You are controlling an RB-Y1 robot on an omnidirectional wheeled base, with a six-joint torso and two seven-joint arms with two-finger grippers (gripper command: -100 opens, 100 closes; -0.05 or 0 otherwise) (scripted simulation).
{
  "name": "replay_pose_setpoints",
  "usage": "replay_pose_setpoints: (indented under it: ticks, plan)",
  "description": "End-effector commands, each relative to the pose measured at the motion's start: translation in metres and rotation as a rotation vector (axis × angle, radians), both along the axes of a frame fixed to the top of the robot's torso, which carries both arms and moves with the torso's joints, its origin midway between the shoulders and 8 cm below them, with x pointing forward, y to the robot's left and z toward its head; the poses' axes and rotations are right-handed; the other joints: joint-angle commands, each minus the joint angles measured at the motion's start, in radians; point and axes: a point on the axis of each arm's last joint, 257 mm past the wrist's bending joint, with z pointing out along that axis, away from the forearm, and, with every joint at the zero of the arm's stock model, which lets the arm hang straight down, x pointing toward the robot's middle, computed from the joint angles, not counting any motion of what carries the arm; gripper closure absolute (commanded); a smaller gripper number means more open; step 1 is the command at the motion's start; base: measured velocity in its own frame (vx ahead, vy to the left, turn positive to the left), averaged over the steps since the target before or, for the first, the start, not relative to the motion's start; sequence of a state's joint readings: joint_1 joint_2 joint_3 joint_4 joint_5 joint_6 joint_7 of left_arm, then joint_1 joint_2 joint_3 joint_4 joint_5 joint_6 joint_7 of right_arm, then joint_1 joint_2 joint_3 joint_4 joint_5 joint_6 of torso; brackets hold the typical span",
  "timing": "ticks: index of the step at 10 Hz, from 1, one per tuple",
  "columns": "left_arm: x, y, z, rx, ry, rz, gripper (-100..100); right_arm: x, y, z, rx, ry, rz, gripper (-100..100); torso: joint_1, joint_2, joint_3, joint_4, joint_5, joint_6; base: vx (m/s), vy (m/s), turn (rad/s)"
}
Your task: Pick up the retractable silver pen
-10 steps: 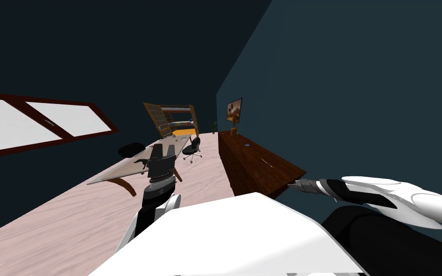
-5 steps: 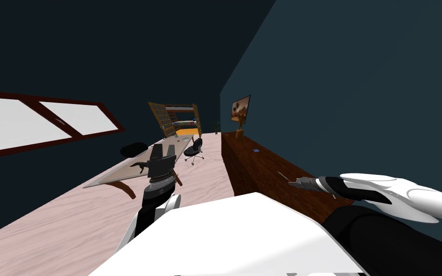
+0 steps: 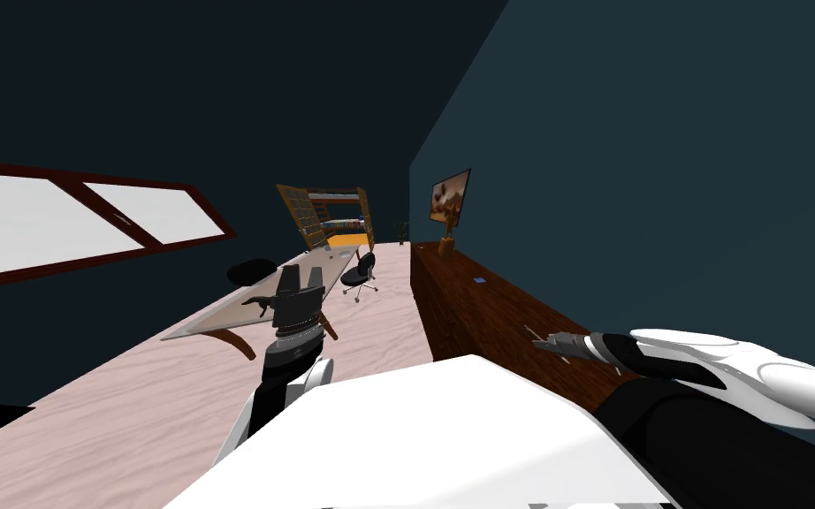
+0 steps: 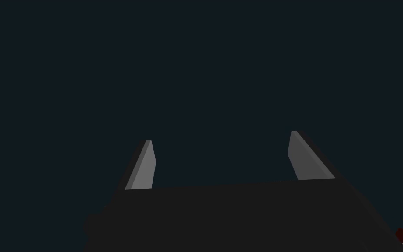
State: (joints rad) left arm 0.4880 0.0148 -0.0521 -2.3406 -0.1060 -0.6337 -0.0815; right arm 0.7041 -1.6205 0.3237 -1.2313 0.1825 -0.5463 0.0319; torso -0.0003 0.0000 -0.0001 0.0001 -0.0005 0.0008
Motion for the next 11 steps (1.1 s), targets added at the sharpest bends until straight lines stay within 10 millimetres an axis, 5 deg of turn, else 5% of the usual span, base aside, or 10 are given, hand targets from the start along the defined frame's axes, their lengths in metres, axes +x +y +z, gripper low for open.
replay_pose_setpoints:
  ticks: [1, 2, 6, 7, 8, 10, 11]
  plan:
    - [0.000, 0.000, 0.000, 0.000, 0.000, 0.000, 0, 0.000, 0.000, 0.000, 0.000, 0.000, 0.000, -100, 0.000, 0.000, 0.000, 0.000, 0.000, 0.000, 0.012, -0.008, 0.018]
    - [0.000, 0.000, 0.000, 0.000, 0.000, 0.000, 0, 0.000, 0.000, -0.001, -0.001, 0.000, -0.001, 100, 0.001, 0.001, 0.001, 0.000, 0.000, 0.000, 0.000, 0.000, 0.000]
    - [0.000, 0.000, 0.000, 0.000, 0.000, 0.000, 0, 0.000, 0.000, -0.001, 0.000, 0.000, -0.002, 100, 0.001, 0.002, 0.001, 0.001, 0.000, 0.000, 0.000, 0.000, 0.000]
    - [0.000, 0.000, 0.000, 0.000, 0.000, 0.000, 0, 0.000, 0.000, -0.001, 0.001, -0.001, -0.002, 0, 0.001, 0.002, 0.001, 0.001, 0.000, 0.000, 0.000, 0.000, 0.000]
    - [0.000, 0.000, 0.000, 0.000, 0.000, 0.000, 0, 0.006, 0.000, 0.009, -0.002, 0.002, 0.011, 100, 0.001, 0.002, 0.001, 0.001, 0.000, 0.000, -0.023, 0.011, -0.120]
    - [0.000, 0.000, 0.000, 0.000, 0.000, 0.000, 0, 0.009, -0.001, 0.013, -0.003, 0.002, 0.014, 100, 0.002, 0.005, 0.003, 0.001, 0.001, 0.001, -0.031, 0.012, -0.067]
    - [0.000, 0.000, 0.000, 0.000, 0.000, 0.000, 0, 0.009, 0.000, 0.014, -0.002, 0.003, 0.015, 0, 0.002, 0.005, 0.003, 0.001, 0.001, 0.001, 0.000, 0.000, 0.000]
